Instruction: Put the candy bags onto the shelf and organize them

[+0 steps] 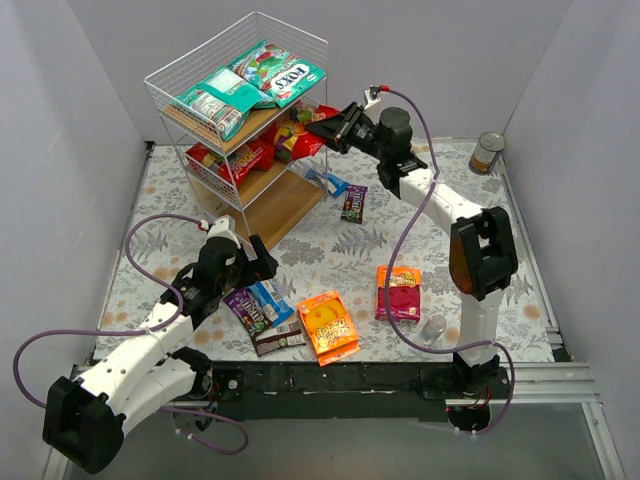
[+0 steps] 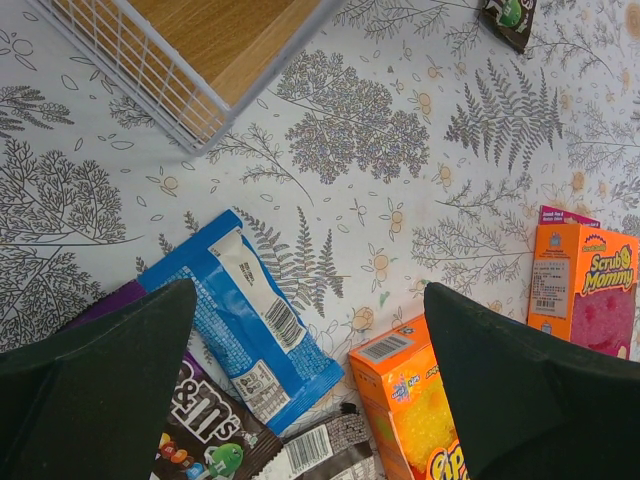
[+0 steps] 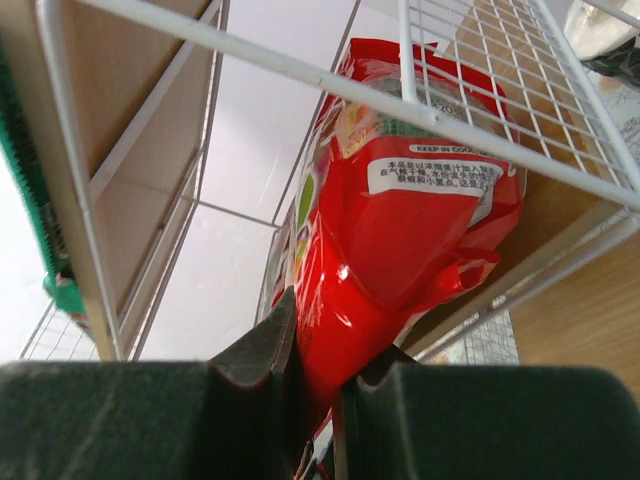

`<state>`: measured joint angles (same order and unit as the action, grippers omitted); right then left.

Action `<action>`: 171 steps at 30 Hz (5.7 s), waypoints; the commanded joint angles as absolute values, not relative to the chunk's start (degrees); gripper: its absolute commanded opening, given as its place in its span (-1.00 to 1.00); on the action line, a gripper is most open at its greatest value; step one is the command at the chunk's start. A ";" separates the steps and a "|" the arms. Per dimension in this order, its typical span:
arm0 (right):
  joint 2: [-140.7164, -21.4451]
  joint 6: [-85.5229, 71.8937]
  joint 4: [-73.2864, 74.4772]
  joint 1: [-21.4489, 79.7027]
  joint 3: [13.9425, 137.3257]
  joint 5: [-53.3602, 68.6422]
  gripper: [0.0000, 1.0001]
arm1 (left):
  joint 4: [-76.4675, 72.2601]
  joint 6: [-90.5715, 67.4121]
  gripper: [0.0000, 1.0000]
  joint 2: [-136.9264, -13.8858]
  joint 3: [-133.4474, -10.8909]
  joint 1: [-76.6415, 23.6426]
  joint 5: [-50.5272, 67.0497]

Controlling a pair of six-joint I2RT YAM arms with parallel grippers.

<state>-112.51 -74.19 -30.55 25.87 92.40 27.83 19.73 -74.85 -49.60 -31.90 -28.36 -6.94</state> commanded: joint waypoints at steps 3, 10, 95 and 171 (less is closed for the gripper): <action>-116.01 -72.69 -29.81 28.82 102.46 21.71 -0.97 | 20.13 -74.71 0.96 -48.78 -33.13 -28.48 -8.53; -121.55 -72.42 -25.06 30.32 111.34 18.37 -0.97 | 20.65 -74.88 0.96 -48.17 -33.31 -28.48 -9.14; -81.48 -41.13 12.92 32.34 72.08 4.22 0.20 | 47.90 -103.44 0.96 -58.80 -37.28 -28.48 -15.74; -117.95 -55.55 -18.54 44.74 59.77 35.60 -0.78 | 32.96 -95.80 0.79 -58.36 -31.91 -16.88 -1.32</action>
